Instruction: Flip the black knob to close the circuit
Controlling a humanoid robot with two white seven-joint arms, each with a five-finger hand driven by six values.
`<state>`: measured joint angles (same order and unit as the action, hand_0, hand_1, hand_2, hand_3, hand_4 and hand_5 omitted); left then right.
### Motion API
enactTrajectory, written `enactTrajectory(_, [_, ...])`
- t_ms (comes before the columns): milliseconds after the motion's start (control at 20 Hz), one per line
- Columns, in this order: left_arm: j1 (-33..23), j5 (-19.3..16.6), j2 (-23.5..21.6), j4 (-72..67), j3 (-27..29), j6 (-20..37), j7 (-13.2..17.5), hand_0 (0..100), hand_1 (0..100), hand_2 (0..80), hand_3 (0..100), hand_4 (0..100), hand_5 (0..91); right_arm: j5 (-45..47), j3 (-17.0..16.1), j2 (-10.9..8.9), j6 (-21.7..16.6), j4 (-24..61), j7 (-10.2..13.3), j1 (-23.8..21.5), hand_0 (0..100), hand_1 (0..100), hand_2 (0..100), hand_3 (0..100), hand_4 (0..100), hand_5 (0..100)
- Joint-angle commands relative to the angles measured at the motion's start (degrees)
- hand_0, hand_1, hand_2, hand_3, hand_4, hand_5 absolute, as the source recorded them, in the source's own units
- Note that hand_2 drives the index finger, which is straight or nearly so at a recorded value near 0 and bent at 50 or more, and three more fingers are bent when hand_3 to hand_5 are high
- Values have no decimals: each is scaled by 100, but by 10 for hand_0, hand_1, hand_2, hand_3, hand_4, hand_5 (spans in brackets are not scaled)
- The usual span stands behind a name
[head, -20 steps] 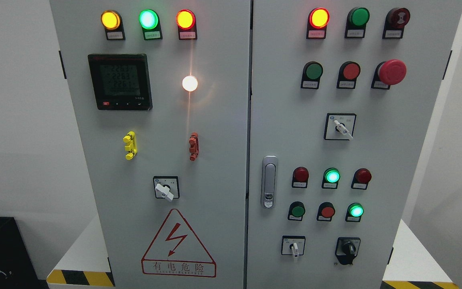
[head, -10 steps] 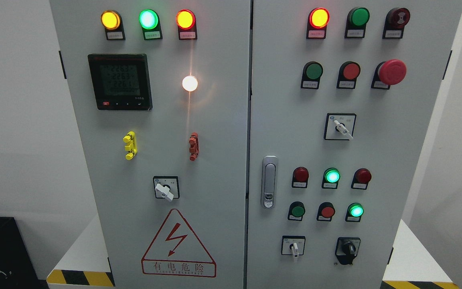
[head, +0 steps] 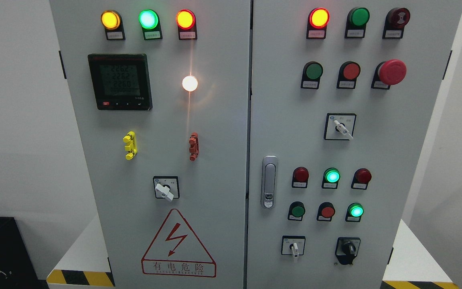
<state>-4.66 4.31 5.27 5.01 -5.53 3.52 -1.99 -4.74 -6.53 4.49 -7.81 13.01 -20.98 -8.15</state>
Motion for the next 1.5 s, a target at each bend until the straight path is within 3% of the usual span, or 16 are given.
enactTrajectory(0, [0,0,0,0,0,0,-4,120,556,0,0,0,0,-254,12,52,68,429,15,7,0,101,0,0,0,0])
enactTrajectory(250, [0,0,0,0,0,0,-4,120,556,0,0,0,0,-1009,29,8,411,1343,32,7,0,101,0,0,0,0])
enactTrajectory(350, [0,0,0,0,0,0,-4,120,556,0,0,0,0,-1457,21,8,429,1729,76,7,0,108,44,158,80,0])
enactTrajectory(500, [0,0,0,0,0,0,-4,120,556,0,0,0,0,-1985,20,8,481,2301,120,7,0,112,185,297,254,0])
enactTrajectory(550, [0,0,0,0,0,0,-4,120,556,0,0,0,0,-2135,20,-1,569,2503,146,7,0,113,199,310,267,0])
enactTrajectory(700, [0,0,0,0,0,0,-4,120,556,0,0,0,0,-2513,-6,-27,631,3057,181,112,0,113,306,416,352,126])
enactTrajectory(950, [0,0,0,0,0,0,-4,120,556,0,0,0,0,-3506,-50,-98,631,4207,576,121,0,109,526,640,512,317])
enactTrajectory(1050, [0,0,0,0,0,0,-4,120,556,0,0,0,0,-3848,-94,-98,631,4682,735,121,0,0,629,776,642,485])
enactTrajectory(1200, [0,0,0,0,0,0,-4,120,556,0,0,0,0,-4656,-269,-28,631,5482,753,112,0,0,715,878,720,609])
enactTrajectory(1450, [0,0,0,0,0,0,-4,120,556,0,0,0,0,-5422,-243,157,930,6730,735,86,0,0,843,1000,857,813])
